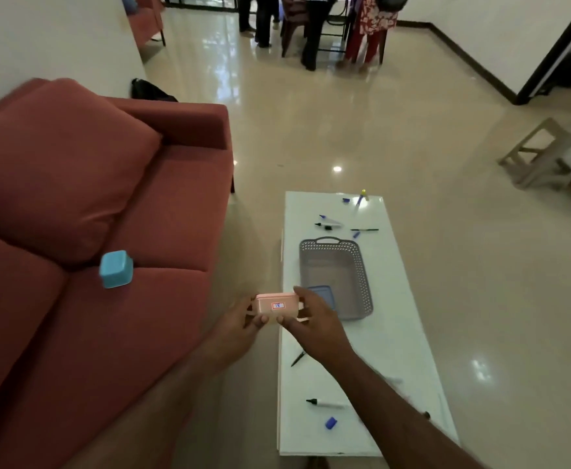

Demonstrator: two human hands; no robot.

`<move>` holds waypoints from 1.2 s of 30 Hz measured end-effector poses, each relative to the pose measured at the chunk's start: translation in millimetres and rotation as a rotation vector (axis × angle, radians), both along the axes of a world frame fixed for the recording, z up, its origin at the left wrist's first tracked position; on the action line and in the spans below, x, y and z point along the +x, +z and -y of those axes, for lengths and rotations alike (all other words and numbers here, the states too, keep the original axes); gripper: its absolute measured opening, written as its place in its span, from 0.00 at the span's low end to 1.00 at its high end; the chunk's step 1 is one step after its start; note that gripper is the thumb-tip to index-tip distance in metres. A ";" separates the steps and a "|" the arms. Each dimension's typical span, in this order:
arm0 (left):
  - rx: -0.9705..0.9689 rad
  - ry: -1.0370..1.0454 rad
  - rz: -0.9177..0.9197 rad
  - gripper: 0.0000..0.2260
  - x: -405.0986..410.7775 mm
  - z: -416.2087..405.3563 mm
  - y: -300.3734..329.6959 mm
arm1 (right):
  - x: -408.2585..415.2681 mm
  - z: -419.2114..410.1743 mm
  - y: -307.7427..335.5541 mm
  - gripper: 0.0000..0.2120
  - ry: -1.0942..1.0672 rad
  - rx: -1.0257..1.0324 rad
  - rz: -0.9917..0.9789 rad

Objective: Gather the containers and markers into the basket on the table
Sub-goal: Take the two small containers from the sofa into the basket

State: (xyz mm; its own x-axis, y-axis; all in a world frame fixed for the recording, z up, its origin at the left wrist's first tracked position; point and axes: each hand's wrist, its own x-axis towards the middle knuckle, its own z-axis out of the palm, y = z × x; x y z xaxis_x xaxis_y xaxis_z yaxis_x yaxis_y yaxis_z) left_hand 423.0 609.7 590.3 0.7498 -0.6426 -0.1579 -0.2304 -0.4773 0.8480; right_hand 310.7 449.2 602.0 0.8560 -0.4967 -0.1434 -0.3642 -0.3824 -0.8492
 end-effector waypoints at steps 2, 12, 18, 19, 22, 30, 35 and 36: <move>-0.001 -0.012 0.005 0.13 -4.6 26.8 -2.3 | -5.1 28.1 -4.0 0.21 -0.077 0.131 -0.018; 0.043 -0.073 0.034 0.21 7.3 110.0 -17.0 | 16.7 107.2 -10.5 0.16 -0.285 0.549 -0.180; 0.016 -0.107 0.019 0.22 53.3 165.4 -50.3 | 71.7 155.5 -43.6 0.10 -0.437 0.648 -0.250; 0.009 -0.130 0.017 0.22 62.1 175.1 -57.2 | 82.7 163.5 -53.9 0.10 -0.483 0.662 -0.256; 0.020 -0.177 0.032 0.18 93.6 206.1 -85.1 | 117.8 188.9 -85.4 0.10 -0.586 0.667 -0.245; 0.260 -0.220 0.078 0.19 183.6 291.3 -193.8 | 212.0 264.7 -211.2 0.13 -0.648 0.571 -0.292; 0.472 -0.287 0.151 0.18 208.7 340.2 -248.8 | 239.7 298.5 -289.9 0.14 -0.642 0.551 -0.301; 0.507 -0.295 0.145 0.18 211.7 347.1 -259.8 | 244.9 303.7 -304.8 0.14 -0.648 0.548 -0.298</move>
